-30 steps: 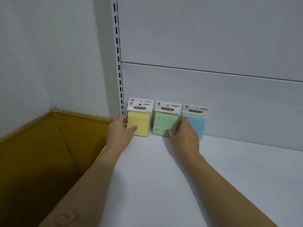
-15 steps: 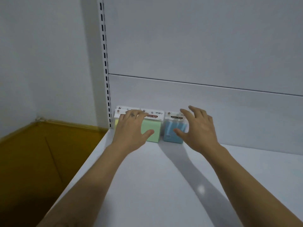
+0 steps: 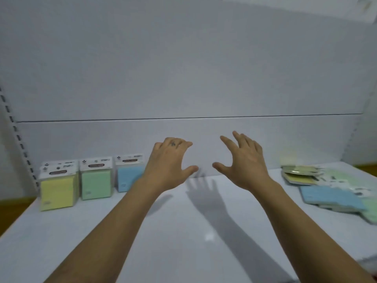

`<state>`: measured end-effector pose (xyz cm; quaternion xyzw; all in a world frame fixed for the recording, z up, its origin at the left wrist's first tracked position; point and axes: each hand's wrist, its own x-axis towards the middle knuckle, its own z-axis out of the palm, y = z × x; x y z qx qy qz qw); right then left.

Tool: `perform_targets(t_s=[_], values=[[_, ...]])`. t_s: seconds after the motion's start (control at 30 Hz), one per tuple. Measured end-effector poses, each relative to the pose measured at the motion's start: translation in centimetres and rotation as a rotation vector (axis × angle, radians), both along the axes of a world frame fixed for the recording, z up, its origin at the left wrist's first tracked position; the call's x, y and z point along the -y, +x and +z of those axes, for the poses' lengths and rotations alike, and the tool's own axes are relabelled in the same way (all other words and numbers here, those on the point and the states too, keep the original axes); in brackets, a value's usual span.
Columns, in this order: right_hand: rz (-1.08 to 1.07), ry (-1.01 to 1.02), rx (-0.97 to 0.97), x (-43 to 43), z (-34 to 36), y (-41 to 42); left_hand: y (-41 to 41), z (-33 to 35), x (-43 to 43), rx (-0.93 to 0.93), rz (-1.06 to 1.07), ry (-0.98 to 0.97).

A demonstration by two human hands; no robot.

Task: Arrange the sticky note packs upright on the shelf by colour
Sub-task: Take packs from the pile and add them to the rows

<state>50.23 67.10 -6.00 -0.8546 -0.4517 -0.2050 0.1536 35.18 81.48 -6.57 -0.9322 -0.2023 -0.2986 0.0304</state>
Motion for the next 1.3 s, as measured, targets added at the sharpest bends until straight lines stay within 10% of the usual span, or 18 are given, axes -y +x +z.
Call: perform_targets(t_s=[0.7, 1.07, 1.3], values=[[-0.581, 0.067, -0.32, 31.5, -7.8, 16.8, 25.6, -8.5, 24.8, -0.375, -0.333, -0.188], [-0.658, 0.112, -0.31, 29.5, -11.8, 20.5, 26.7, -12.3, 26.0, -0.229, -0.341, -0.3], [-0.653, -0.034, -0.447, 29.4, -9.4, 22.8, 26.1, -11.9, 25.7, 0.069, -0.451, -0.708]])
